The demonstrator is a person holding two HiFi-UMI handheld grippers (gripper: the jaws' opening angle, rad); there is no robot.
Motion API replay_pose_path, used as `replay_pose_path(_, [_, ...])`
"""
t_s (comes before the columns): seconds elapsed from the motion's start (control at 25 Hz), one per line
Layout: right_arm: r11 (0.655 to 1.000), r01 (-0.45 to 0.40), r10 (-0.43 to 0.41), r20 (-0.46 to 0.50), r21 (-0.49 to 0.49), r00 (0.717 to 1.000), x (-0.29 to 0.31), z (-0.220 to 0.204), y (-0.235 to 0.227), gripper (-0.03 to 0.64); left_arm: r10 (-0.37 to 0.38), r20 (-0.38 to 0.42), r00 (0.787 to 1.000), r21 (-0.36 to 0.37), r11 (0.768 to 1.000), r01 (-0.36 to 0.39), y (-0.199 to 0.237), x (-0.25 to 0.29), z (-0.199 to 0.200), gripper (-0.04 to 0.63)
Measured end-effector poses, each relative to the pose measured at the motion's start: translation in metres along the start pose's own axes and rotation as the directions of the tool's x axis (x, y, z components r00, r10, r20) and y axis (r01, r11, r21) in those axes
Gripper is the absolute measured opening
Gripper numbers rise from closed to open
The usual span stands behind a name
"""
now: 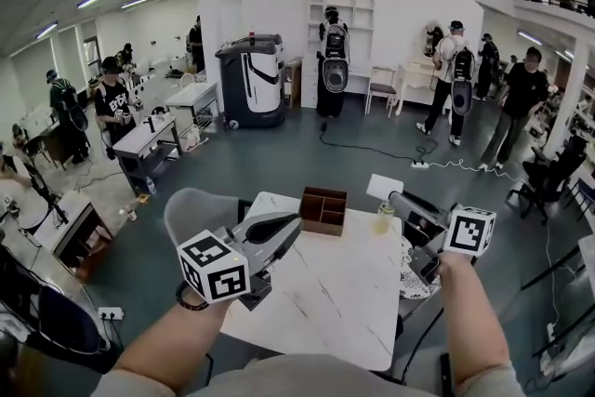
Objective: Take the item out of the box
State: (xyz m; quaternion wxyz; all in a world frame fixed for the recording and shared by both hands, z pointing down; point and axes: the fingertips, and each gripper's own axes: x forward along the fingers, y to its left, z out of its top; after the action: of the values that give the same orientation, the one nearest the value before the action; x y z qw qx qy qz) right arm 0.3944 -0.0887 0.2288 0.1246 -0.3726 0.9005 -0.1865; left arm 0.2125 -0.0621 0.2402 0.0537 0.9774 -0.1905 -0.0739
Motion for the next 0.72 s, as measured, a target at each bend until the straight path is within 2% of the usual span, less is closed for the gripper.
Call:
replay_pose_path(0.36, [1.0, 0.0, 0.0, 0.006, 0.016, 1.0, 0.014, -0.057, 0.026, 0.109, -0.083, -0.045, 0.996, -0.015, 0.996, 0.083, 0.005, -0.034, -0.035, 0.003])
replay_pose_path(0.72, [0.992, 0.074, -0.078, 0.035, 0.104, 0.996, 0.067, -0.144, 0.058, 0.109, -0.207, -0.1, 0.973, -0.06, 0.978, 0.202, 0.059, -0.106, -0.069, 0.003])
